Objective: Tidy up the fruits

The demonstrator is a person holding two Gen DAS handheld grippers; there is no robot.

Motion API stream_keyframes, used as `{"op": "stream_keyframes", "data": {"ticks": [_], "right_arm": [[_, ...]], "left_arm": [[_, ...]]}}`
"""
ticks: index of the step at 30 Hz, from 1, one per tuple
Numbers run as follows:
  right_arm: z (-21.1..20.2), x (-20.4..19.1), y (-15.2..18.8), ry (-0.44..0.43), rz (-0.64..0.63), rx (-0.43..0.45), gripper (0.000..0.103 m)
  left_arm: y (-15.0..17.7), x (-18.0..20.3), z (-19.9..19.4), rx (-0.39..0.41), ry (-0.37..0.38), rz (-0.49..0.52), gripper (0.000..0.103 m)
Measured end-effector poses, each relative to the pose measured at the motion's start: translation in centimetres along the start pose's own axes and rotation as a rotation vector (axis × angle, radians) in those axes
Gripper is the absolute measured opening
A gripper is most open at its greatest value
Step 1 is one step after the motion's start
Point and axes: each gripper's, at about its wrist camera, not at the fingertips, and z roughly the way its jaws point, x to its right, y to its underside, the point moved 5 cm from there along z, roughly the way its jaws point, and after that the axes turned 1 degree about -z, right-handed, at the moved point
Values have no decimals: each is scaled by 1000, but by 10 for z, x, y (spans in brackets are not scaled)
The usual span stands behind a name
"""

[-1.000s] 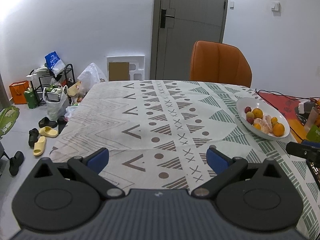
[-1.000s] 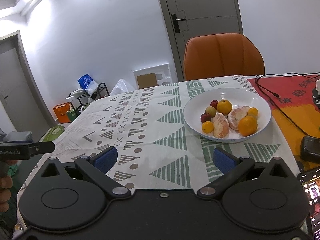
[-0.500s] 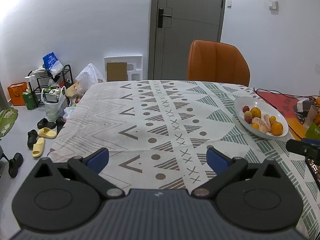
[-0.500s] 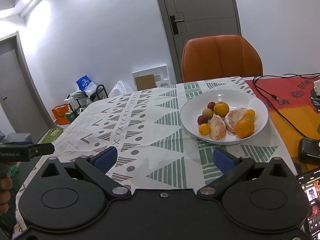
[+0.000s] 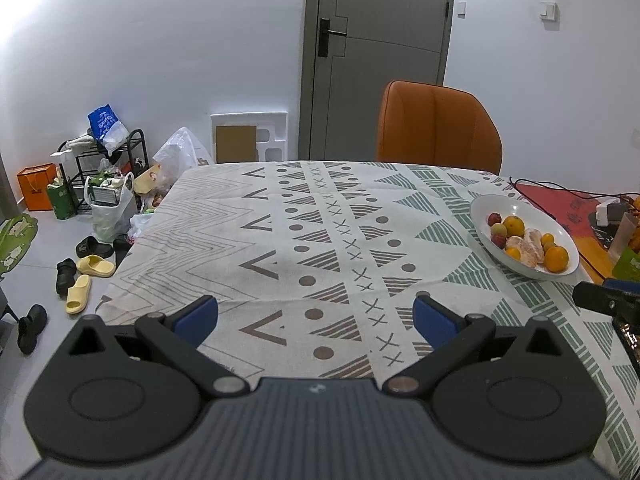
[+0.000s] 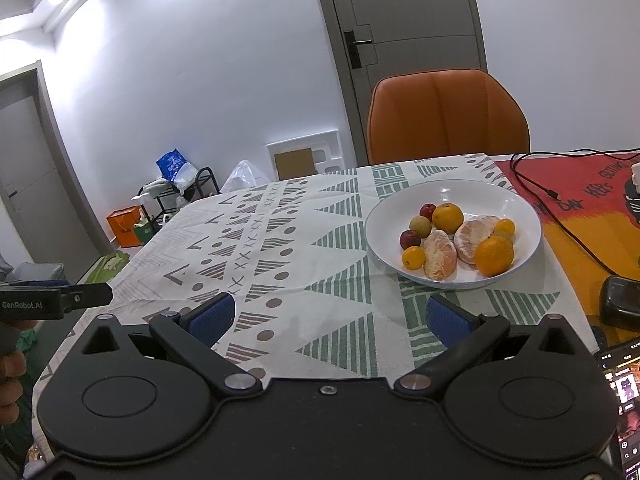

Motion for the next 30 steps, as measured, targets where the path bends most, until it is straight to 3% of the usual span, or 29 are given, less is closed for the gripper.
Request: {"op": "stream_keyframes", "data": {"ticks": [30], "right_arm": [[5, 7, 3, 8, 13, -6, 103]], "left_arm": [[1, 4, 9, -11, 9, 1, 103]]}}
